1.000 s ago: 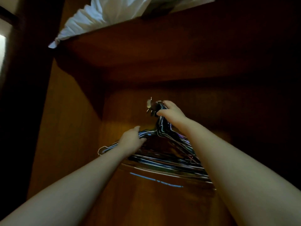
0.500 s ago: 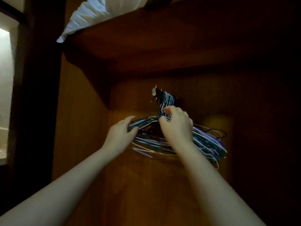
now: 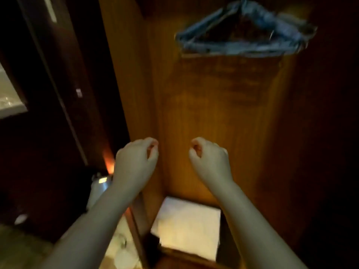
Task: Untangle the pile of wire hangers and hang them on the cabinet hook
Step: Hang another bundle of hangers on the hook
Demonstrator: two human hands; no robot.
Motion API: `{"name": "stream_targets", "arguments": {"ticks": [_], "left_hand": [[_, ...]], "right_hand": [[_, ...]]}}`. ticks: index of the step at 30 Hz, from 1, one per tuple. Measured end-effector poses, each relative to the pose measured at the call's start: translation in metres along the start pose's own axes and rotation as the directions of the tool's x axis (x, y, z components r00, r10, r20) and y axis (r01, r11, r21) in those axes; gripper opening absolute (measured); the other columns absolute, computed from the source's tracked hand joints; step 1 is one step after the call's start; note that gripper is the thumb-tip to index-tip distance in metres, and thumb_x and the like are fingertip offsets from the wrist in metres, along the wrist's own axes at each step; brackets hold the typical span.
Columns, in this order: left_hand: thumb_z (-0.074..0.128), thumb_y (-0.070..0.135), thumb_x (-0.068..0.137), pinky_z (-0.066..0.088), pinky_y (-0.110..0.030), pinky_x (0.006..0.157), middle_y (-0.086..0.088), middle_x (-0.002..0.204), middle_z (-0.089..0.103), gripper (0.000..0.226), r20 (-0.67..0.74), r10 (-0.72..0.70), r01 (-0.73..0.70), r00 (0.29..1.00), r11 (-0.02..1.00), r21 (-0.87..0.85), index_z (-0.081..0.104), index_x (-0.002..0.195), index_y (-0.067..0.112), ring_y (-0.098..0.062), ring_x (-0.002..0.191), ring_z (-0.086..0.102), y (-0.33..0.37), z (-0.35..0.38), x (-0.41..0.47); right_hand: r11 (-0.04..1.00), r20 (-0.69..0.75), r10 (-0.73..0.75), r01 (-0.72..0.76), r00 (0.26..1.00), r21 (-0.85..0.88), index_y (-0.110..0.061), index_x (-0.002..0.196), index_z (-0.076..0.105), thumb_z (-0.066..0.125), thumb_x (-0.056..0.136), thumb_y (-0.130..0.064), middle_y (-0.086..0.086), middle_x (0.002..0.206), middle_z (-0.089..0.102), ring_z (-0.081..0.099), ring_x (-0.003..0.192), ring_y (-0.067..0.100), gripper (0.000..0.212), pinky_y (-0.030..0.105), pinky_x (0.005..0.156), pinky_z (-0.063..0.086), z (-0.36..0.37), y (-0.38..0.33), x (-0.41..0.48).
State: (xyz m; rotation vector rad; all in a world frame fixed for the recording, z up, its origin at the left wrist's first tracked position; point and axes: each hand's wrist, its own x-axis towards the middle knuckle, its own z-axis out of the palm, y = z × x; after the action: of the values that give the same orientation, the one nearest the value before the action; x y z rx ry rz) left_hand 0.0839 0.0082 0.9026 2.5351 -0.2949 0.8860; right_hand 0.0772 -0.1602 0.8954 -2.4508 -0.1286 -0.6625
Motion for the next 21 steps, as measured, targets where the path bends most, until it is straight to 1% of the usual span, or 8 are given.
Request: {"name": "stream_targets", "arguments": {"ticks": [2,5,8,10,13,15,17,21], "left_hand": [[0.038,0.035,0.084,0.049,-0.040,0.082,-0.005,0.100,0.069,0.039,0.089,-0.053,0.053,0.995,0.999,-0.002,0.066,0.105,0.020,-0.026,0.095,0.062,-0.023,0.000,-0.043],[0.042,0.032,0.087,0.045,-0.036,0.082,-0.006,0.094,0.069,0.033,0.165,-0.125,0.130,0.978,0.991,-0.022,0.067,0.105,0.018,-0.026,0.094,0.060,-0.048,0.005,-0.100],[0.042,0.031,0.085,0.046,-0.035,0.075,-0.008,0.093,0.068,0.033,0.241,-0.171,0.178,0.955,0.984,-0.007,0.067,0.101,0.016,-0.028,0.089,0.060,-0.060,0.022,-0.157],[0.048,0.024,0.090,0.044,-0.032,0.073,-0.007,0.093,0.068,0.024,0.320,-0.188,0.195,0.928,0.981,0.010,0.067,0.101,0.013,-0.027,0.086,0.061,-0.066,0.039,-0.205],[0.057,0.013,0.089,0.047,-0.027,0.065,-0.011,0.085,0.070,0.013,0.389,-0.195,0.190,0.901,0.980,0.051,0.068,0.095,0.008,-0.025,0.072,0.066,-0.076,0.073,-0.282],[0.056,0.019,0.090,0.047,-0.027,0.060,-0.010,0.081,0.069,0.015,0.435,-0.270,0.262,0.859,0.962,0.079,0.068,0.093,0.010,-0.025,0.068,0.064,-0.079,0.107,-0.330],[0.047,0.031,0.089,0.047,-0.030,0.059,-0.007,0.079,0.068,0.026,0.482,-0.343,0.330,0.806,0.937,0.114,0.067,0.090,0.013,-0.027,0.070,0.062,-0.082,0.147,-0.372],[0.044,0.034,0.094,0.049,-0.039,0.069,-0.002,0.084,0.067,0.025,0.554,-0.422,0.418,0.717,0.897,0.142,0.063,0.089,0.019,-0.022,0.079,0.061,-0.095,0.235,-0.453]], "right_hand": [[0.996,0.066,0.088,-0.089,0.994,0.012,-0.023,0.117,0.059,0.046,0.092,-0.027,-0.001,0.110,0.066,0.056,0.104,0.019,0.028,0.034,0.093,0.036,0.025,-0.006,-0.043],[0.981,0.137,0.188,-0.192,0.973,0.013,-0.024,0.115,0.060,0.044,0.092,-0.026,-0.002,0.107,0.066,0.057,0.099,0.018,0.028,0.033,0.091,0.035,0.044,-0.001,-0.099],[0.957,0.190,0.287,-0.289,0.939,-0.014,-0.023,0.114,0.060,0.046,0.091,-0.026,0.000,0.105,0.067,0.058,0.097,0.021,0.027,0.032,0.089,0.037,0.064,0.024,-0.147],[0.938,0.251,0.341,-0.345,0.906,-0.029,-0.022,0.114,0.060,0.047,0.091,-0.026,0.002,0.105,0.068,0.059,0.096,0.021,0.027,0.033,0.089,0.043,0.082,0.049,-0.184],[0.903,0.383,0.418,-0.422,0.824,-0.076,-0.022,0.115,0.059,0.044,0.093,-0.026,0.001,0.107,0.067,0.059,0.099,0.020,0.027,0.035,0.089,0.046,0.117,0.097,-0.246],[0.889,0.441,0.445,-0.441,0.779,-0.118,-0.020,0.113,0.060,0.043,0.093,-0.023,0.002,0.107,0.068,0.059,0.098,0.023,0.026,0.034,0.088,0.045,0.144,0.134,-0.286],[0.879,0.468,0.467,-0.449,0.750,-0.157,-0.019,0.108,0.062,0.043,0.092,-0.020,0.005,0.104,0.069,0.059,0.095,0.025,0.025,0.033,0.085,0.044,0.174,0.167,-0.323],[0.860,0.494,0.504,-0.465,0.708,-0.212,-0.018,0.109,0.062,0.041,0.094,-0.020,0.005,0.104,0.067,0.056,0.092,0.022,0.025,0.032,0.085,0.043,0.236,0.225,-0.390]]}}
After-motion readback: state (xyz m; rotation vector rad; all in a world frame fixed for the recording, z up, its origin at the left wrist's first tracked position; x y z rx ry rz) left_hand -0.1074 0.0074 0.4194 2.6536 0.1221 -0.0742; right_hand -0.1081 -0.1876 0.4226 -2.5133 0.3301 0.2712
